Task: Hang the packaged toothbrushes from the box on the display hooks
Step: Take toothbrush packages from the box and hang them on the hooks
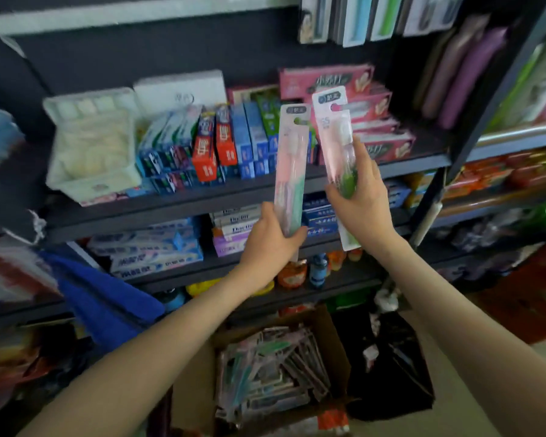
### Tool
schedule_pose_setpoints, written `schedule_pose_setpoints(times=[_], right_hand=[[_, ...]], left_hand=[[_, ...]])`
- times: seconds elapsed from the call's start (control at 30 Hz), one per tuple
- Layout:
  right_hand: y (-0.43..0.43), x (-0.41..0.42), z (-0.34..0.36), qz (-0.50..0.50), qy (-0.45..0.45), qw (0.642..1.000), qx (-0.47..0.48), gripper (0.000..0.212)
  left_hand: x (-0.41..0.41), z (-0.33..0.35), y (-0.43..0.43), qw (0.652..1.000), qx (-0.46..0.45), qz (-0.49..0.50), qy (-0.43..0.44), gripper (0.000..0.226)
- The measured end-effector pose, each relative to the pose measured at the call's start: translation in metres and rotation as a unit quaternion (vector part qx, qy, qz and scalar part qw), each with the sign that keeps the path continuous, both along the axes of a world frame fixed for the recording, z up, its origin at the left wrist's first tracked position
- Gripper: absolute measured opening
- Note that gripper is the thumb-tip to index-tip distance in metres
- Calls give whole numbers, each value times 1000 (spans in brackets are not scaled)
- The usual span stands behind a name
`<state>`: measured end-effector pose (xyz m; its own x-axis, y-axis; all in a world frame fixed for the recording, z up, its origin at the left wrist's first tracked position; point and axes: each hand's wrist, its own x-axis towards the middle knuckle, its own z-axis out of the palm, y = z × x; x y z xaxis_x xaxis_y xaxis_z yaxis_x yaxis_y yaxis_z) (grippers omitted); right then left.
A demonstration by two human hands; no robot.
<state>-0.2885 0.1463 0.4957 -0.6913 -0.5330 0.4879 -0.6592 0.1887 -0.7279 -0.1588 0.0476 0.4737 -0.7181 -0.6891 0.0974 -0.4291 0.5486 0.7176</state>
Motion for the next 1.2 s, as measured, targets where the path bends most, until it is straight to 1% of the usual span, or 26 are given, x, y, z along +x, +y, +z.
schedule_pose_setpoints(times=[0.07,0.33,0.47,0.57,0.67,0.8,0.9,1.07,1.2], right_hand=[[0,-15,22,5,18,1000,-12,77],[-3,-94,89,18,105,993,-41,80],[-6,-140,116,56,155,986,-38,81],[-13,-169,140,69,182,981,-16,79],[-26,-189,165,53,192,980,-9,74],[-49,-206,191,36,194,980,-7,75],[-61,-217,203,26,211,977,-8,73],[-80,-230,214,0,232,972,28,72],[-89,-233,218,-37,199,978,48,71]], left_hand=[[-10,19,-4,1000,-20,1,16,45],[-80,93,-13,992,-50,32,112,39],[-125,125,-19,981,-64,68,167,37],[-152,145,-26,972,-83,96,196,35],[-168,164,-34,966,-109,124,200,34],[-180,179,-48,958,-156,150,187,35],[-186,189,-55,955,-175,153,184,35],[-191,196,-58,954,-188,143,183,36],[-188,200,-60,952,-202,150,176,37]])
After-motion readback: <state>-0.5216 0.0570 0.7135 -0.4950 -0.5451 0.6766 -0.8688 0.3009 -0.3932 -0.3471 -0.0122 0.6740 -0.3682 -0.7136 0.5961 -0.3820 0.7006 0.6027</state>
